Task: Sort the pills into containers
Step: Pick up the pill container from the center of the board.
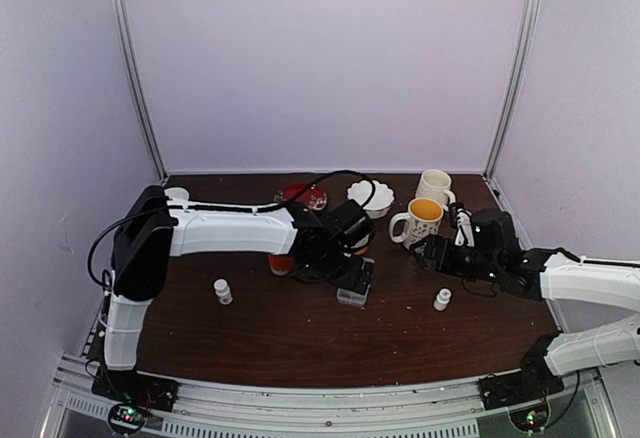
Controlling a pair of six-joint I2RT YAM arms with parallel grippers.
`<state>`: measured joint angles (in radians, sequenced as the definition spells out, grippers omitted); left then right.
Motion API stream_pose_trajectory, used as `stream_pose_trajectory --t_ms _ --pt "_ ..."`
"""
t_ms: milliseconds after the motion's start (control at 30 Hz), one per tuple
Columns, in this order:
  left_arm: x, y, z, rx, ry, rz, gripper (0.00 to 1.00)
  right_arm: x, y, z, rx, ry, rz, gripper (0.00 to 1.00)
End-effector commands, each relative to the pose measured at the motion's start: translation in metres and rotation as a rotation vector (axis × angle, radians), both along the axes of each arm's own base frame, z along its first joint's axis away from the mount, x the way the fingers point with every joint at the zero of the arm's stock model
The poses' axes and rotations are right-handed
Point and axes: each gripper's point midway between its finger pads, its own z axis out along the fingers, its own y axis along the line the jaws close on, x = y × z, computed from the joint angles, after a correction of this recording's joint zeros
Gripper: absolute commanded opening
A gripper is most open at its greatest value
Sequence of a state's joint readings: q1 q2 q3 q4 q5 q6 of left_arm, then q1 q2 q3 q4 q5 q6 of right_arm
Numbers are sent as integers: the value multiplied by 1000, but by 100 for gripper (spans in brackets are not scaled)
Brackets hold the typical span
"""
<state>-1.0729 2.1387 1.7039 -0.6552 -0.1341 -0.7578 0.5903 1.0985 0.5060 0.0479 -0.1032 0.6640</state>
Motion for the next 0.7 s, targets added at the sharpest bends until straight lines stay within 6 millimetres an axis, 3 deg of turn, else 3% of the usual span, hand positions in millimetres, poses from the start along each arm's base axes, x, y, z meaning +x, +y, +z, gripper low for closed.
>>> stream_pose_trajectory --t_ms 0,667 --pt "-8 -2 -10 36 41 18 98 0 -9 0 -4 -10 -37 90" --pt "-12 -19 -34 91 58 -9 98 -6 -16 -5 -19 -11 -39 91"
